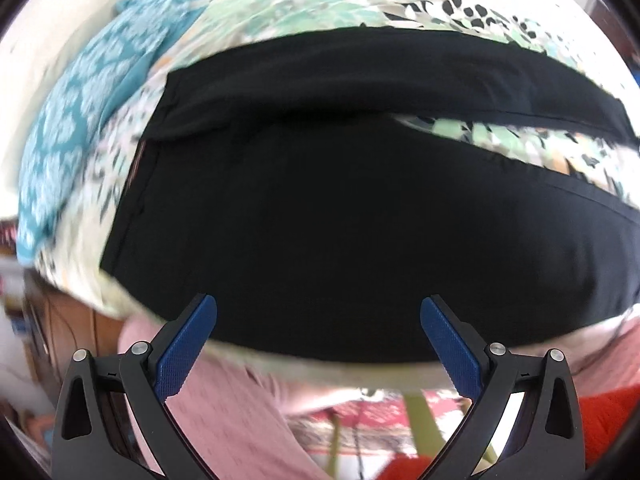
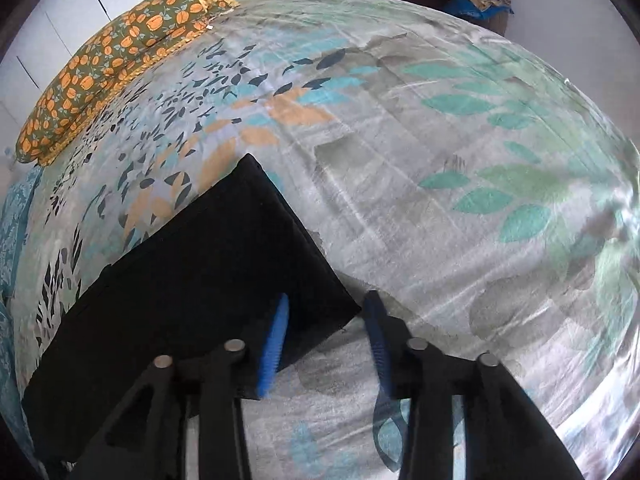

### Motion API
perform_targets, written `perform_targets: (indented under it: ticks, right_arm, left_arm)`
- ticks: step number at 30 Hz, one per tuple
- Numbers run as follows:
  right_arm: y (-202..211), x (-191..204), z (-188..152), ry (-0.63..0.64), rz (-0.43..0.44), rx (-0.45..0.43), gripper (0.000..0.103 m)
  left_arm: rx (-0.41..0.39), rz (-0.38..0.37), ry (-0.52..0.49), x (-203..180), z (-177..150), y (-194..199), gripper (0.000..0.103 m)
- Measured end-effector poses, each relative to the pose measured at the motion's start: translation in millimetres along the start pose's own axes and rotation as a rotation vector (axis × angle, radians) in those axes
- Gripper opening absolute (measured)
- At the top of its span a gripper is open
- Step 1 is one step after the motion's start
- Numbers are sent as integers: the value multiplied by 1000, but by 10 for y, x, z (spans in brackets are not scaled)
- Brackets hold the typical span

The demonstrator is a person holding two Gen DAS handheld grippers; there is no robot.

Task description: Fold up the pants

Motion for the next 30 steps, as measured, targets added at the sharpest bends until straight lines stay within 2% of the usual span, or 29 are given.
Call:
perform_targets:
  ticks: [3, 7, 8, 9, 10, 11, 14, 17, 18, 19, 21, 23, 26, 30]
  right_arm:
    - [366, 47, 10, 23, 45, -58, 63]
    - [893, 167, -306, 57, 174, -55, 65]
    - [1021, 169, -426, 57, 205, -46, 66]
    - [1131, 154, -561, 61, 225, -31, 71]
    - [1215, 118, -698, 67, 230, -11, 74]
    - [1293, 52, -854, 69, 229, 14, 77]
    - [1421, -219, -1313, 43, 219, 108, 77]
    - [1288, -635, -1636, -29, 151, 187, 77]
    - [1264, -724, -1643, -45, 178, 161, 73]
    - [1276, -760, -1612, -29, 182, 121, 73]
    - [1301, -750, -1572, 50, 111, 121, 73]
    - [1376, -698, -1553, 57, 61, 118, 73]
    - [1558, -471, -1628, 26, 134, 103, 74]
    - [1637, -20, -1996, 112, 187, 148, 76]
  left_arm:
    - [-78, 24, 16, 196, 435, -244, 102]
    - [-182, 103, 35, 449, 1135, -750, 102]
    - [-195, 133, 25, 494, 1246, -901, 102]
    - [-182, 208, -2, 561, 1347, -1185, 102]
    - [-133, 267, -8, 634, 1361, -1430, 103]
    - [-95, 279, 11, 707, 1346, -1617, 103]
    - [-132, 207, 178, 961, 1333, -1804, 103]
    - [-142, 200, 131, 975, 1351, -1740, 103]
    - [-140, 205, 115, 982, 1344, -1688, 103]
    - [-141, 203, 111, 996, 1323, -1634, 102]
    - [-164, 167, 136, 1110, 1186, -1370, 102]
    - [-189, 137, 176, 1217, 1009, -1147, 102]
    - [-167, 115, 237, 1416, 422, -926, 102]
    - [-64, 137, 261, 1471, -339, -1029, 103]
Point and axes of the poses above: each gripper's, at about its wrist camera, not at the fingertips, and y roughly against the way its jaws point, x to its left, z to its top, the point moved 5 cm from there along -y, roughly the way its jaws point, and after that the axes turned 11 degrees about -x, right-handed, at the moved point
